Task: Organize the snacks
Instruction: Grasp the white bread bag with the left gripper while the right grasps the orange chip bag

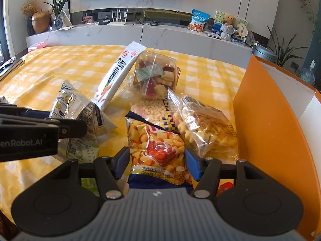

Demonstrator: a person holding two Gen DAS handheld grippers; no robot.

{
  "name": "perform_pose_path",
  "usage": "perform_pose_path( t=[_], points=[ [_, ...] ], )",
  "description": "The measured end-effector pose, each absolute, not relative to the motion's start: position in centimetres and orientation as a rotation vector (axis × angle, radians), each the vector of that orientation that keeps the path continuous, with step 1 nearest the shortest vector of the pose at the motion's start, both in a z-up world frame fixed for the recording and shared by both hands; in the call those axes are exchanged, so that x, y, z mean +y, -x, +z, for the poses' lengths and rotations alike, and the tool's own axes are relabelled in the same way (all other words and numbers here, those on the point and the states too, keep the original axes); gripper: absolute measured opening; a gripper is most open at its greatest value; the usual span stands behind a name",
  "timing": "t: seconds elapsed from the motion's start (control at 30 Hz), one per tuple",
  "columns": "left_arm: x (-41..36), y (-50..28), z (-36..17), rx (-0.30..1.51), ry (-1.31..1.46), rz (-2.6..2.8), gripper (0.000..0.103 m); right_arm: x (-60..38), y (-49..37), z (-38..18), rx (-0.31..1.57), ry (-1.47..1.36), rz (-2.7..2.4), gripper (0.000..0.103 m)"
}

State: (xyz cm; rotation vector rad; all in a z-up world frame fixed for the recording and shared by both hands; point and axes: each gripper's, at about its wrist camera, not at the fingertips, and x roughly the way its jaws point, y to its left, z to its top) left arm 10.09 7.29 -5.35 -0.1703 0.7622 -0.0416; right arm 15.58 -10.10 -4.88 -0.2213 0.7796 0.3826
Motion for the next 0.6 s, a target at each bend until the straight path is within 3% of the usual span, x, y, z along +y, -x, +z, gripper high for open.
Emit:
perform_pose_path(
  t=[0.23, 0.33, 0.4, 0.47, 0.6],
  points=[
    [7.2, -10.7, -5.9, 0.789, 0.18, -0.038, 0.071, -9.8, -15.8, -5.6, 0.787, 0.24, 0.368, 0.061],
    [7.1, -11.0, -6.2, 0.799, 0.18, -0.032, 0.072, -9.9, -15.8, -5.7, 0.781, 0.244, 0.367, 0.057],
    [7.2, -11.1, -6.3, 0.805, 0.185, -0.03, 0.072, -9.9, -15.7, -5.6, 0.779, 0.243, 0.367, 0.048],
    [7.2, -11.3, -6.4, 0.816, 0.186, -0.031, 0.071, -10.0, -15.6, -5.5, 0.773, 0.242, 0.364, 0.044],
    [7.3, -11.5, -6.3, 0.815, 0.191, -0.033, 0.058, -10.3, -15.6, -5.1, 0.769, 0.235, 0.364, 0.038]
  ],
)
